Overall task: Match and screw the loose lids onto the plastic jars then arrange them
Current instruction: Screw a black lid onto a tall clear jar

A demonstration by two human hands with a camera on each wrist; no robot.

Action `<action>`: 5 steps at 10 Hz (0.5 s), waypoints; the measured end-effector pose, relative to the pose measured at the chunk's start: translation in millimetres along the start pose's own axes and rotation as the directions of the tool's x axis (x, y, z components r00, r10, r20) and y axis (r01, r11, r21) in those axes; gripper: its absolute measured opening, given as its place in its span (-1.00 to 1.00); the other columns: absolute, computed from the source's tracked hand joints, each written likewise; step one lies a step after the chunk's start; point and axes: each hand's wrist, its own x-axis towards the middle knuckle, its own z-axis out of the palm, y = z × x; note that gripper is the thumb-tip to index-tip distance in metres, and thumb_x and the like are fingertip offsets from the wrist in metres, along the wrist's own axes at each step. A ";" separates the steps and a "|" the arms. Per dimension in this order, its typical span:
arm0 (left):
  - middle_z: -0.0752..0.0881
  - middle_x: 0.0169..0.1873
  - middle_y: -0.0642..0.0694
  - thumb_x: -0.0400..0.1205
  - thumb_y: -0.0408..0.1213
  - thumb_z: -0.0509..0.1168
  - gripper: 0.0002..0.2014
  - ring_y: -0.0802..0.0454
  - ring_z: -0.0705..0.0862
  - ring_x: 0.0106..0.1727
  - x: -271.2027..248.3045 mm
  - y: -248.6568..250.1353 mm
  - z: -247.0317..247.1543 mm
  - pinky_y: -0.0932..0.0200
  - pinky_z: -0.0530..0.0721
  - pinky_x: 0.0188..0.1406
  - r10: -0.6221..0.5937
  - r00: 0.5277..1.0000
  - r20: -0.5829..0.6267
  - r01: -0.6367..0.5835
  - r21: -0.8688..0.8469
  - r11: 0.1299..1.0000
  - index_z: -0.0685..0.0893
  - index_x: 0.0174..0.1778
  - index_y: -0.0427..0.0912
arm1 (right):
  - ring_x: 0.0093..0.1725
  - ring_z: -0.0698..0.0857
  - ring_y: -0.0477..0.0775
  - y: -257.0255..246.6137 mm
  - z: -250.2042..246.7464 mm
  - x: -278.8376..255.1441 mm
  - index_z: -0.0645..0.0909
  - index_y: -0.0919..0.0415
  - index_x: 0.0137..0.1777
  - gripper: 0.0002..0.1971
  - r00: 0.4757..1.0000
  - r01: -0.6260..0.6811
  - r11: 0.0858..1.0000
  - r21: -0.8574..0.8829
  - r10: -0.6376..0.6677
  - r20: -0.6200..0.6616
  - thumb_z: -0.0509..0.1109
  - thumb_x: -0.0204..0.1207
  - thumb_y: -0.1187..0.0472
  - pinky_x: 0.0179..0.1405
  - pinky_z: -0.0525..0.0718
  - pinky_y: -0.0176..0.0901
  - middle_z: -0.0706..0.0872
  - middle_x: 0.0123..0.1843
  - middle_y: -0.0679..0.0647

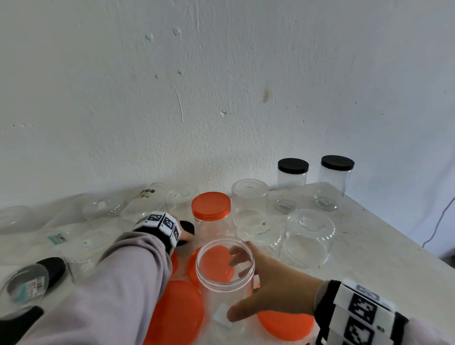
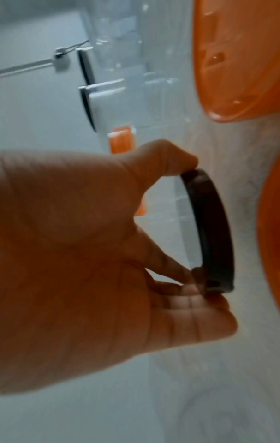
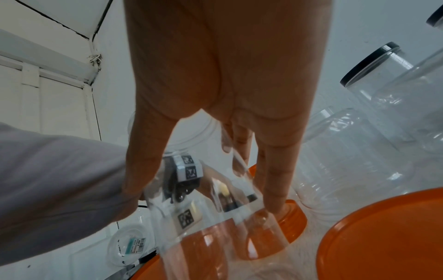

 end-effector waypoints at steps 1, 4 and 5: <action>0.74 -0.22 -0.03 0.05 0.47 0.24 -0.33 -0.02 0.67 -0.17 -23.1 -8.6 -25.7 0.08 0.62 0.02 0.018 1.000 0.012 -0.019 0.029 0.999 0.63 -0.26 -0.07 | 0.24 0.46 -0.43 -0.9 -0.4 0.7 0.16 -0.30 0.40 -0.11 1.000 0.005 1.000 -0.010 -0.005 0.001 0.68 0.19 -0.09 0.10 0.46 -0.56 0.41 0.31 -0.38; 0.63 -0.21 -0.04 0.40 0.43 0.28 -0.31 0.02 0.59 -0.19 -122.1 -19.8 -86.4 0.15 0.47 -0.19 0.407 0.909 -0.090 -0.413 -0.315 0.854 0.65 0.04 -0.18 | 0.12 0.40 -0.66 -2.2 8.1 7.7 0.15 -0.42 0.30 -0.13 0.999 0.028 0.999 0.045 -0.027 -0.018 0.70 0.18 -0.04 -0.09 0.36 -0.81 0.41 0.24 -0.42; 0.63 0.04 0.06 0.16 0.51 0.25 -0.15 0.12 0.64 0.10 -159.1 -24.8 -83.5 0.11 0.59 0.20 0.517 0.835 -0.190 -0.546 -0.415 0.728 0.62 0.25 0.02 | 0.09 0.46 -0.61 -4.1 10.5 7.1 0.18 -0.23 0.41 -0.09 0.999 0.025 0.997 0.072 -0.023 -0.023 0.71 0.19 0.01 -0.10 0.40 -0.77 0.42 0.23 -0.40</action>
